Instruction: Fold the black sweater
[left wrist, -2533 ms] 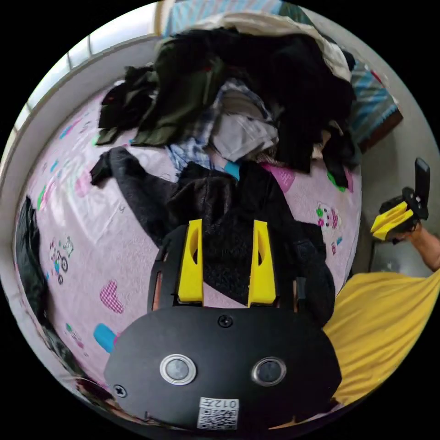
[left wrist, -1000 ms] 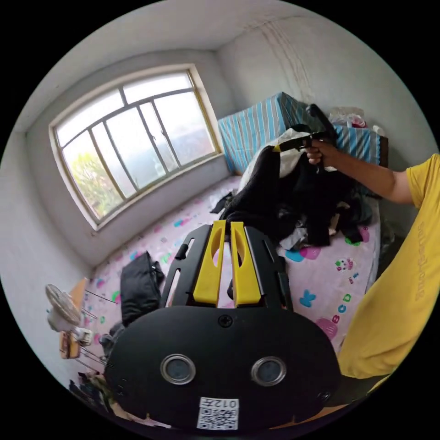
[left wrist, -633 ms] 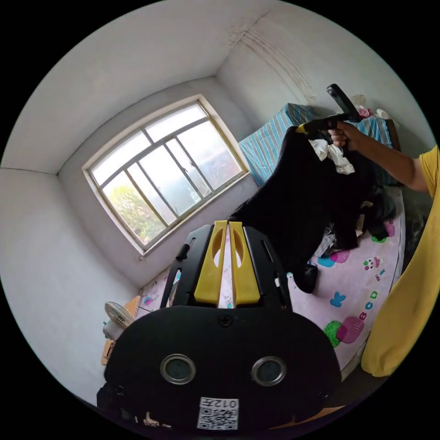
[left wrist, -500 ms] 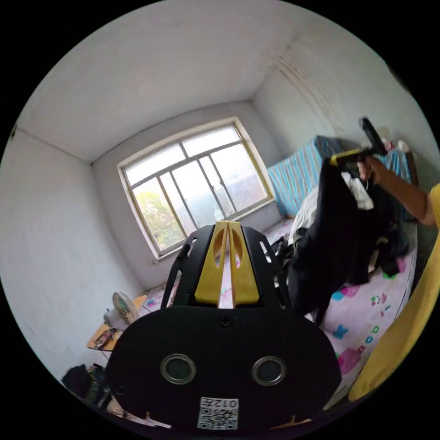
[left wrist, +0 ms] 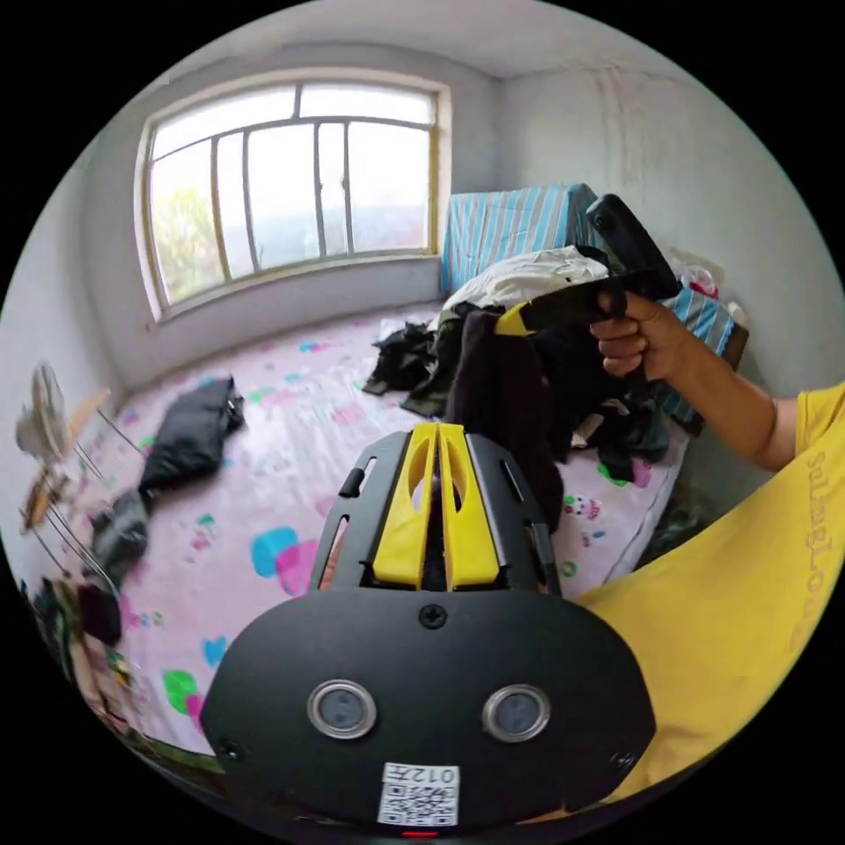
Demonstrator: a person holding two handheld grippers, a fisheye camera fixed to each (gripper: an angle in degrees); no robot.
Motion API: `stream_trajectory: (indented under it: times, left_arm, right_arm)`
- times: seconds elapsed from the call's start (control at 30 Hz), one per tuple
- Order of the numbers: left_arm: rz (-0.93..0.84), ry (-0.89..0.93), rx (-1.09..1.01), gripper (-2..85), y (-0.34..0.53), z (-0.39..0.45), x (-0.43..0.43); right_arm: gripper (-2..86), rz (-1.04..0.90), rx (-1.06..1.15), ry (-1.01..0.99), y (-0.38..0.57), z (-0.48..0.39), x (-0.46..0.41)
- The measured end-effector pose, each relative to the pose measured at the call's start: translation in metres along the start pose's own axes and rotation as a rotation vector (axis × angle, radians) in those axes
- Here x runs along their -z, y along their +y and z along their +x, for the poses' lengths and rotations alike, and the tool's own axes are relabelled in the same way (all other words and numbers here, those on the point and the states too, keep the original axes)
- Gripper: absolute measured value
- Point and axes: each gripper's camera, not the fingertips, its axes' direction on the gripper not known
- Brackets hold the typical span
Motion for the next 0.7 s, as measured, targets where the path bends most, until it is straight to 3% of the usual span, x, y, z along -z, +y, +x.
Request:
stream_trajectory:
  times: [0.1,0.23,0.37,0.57,0.7]
  left_arm:
    - [-0.092,0.131,0.085,2.7,0.035,0.005,-0.035]
    - [-0.141,0.037,0.153,7.6,0.06,0.016,-0.058]
    - [-0.102,-0.062,0.22,8.8,0.065,0.021,-0.071]
    - [0.033,-0.23,0.155,4.8,0.033,0.026,-0.075]
    - [0.17,-0.18,0.083,3.1,-0.024,0.018,-0.059]
  right_arm:
    - [0.5,0.014,-0.076,-0.053,0.007,0.007,-0.023]
    - [0.5,0.018,0.033,0.004,0.006,-0.028,-0.035]
    - [0.6,0.095,0.101,0.011,0.005,-0.058,-0.022]
    - [0.6,0.182,0.257,0.017,0.013,-0.121,0.022]
    - [0.5,0.289,0.452,0.124,0.014,-0.193,0.075]
